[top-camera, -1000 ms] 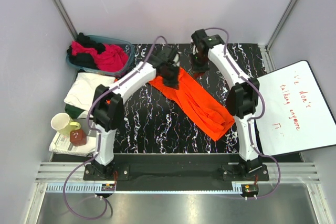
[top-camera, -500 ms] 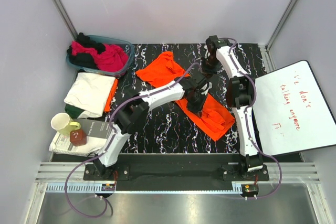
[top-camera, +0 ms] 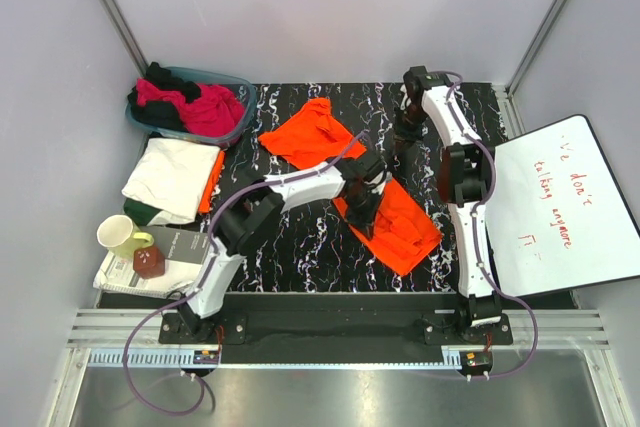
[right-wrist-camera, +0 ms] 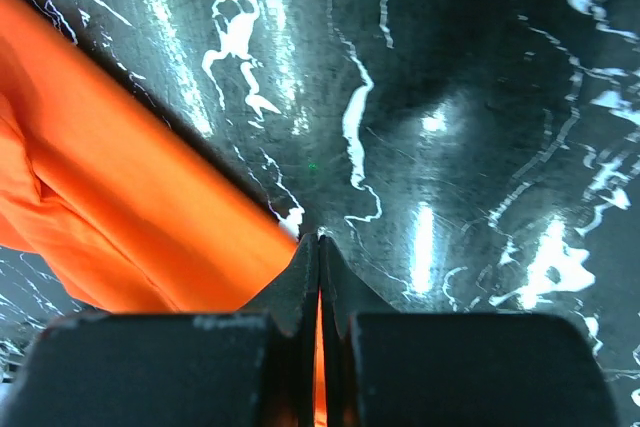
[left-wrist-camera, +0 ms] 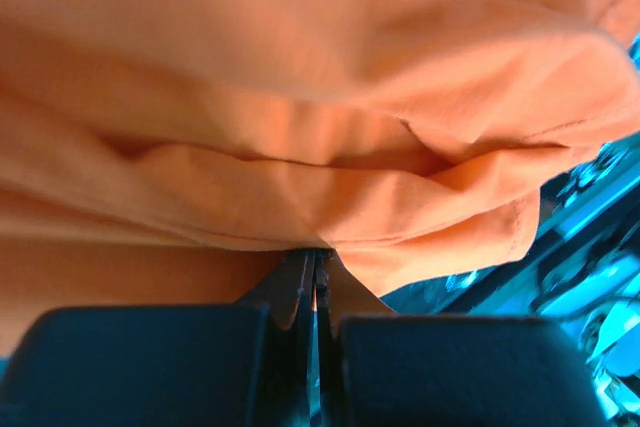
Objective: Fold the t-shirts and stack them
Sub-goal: Rotate the tshirt 90 degrees
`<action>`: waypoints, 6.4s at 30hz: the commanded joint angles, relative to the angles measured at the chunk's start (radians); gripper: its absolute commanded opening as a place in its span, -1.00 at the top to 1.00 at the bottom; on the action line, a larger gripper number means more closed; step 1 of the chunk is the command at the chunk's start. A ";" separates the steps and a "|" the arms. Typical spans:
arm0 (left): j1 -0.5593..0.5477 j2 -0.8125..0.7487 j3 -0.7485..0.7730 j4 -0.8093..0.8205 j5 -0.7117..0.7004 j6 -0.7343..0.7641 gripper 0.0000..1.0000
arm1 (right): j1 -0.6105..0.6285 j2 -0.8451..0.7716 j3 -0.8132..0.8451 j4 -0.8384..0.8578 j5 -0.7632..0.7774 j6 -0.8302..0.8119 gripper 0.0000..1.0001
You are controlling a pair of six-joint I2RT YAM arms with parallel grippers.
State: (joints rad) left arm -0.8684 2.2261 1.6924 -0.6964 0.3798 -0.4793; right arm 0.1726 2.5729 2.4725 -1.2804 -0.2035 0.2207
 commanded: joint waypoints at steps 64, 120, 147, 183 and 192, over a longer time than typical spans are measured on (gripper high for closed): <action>0.249 -0.585 -0.318 -0.318 -0.323 0.018 1.00 | 0.209 -0.105 -0.141 0.355 0.226 0.129 1.00; 0.692 -0.612 -0.519 -0.195 -0.162 0.194 -0.98 | 0.801 -0.675 -1.049 0.421 -0.089 0.263 0.15; 0.692 -0.681 -0.580 -0.176 -0.162 0.191 -0.98 | 0.844 -0.609 -0.867 0.285 -0.047 0.227 1.00; 0.594 -0.715 -0.680 -0.085 0.036 0.171 -0.98 | 0.646 -1.009 -1.056 0.206 0.241 0.333 -1.00; 0.530 -0.717 -0.870 0.169 0.266 -0.001 -0.97 | 0.326 -1.168 -1.466 0.516 -0.002 0.448 -0.99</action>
State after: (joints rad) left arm -0.3122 1.5143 0.8635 -0.6712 0.5068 -0.3954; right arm 0.5491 1.4139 1.0916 -0.9131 -0.0803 0.5903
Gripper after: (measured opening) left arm 0.987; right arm 0.994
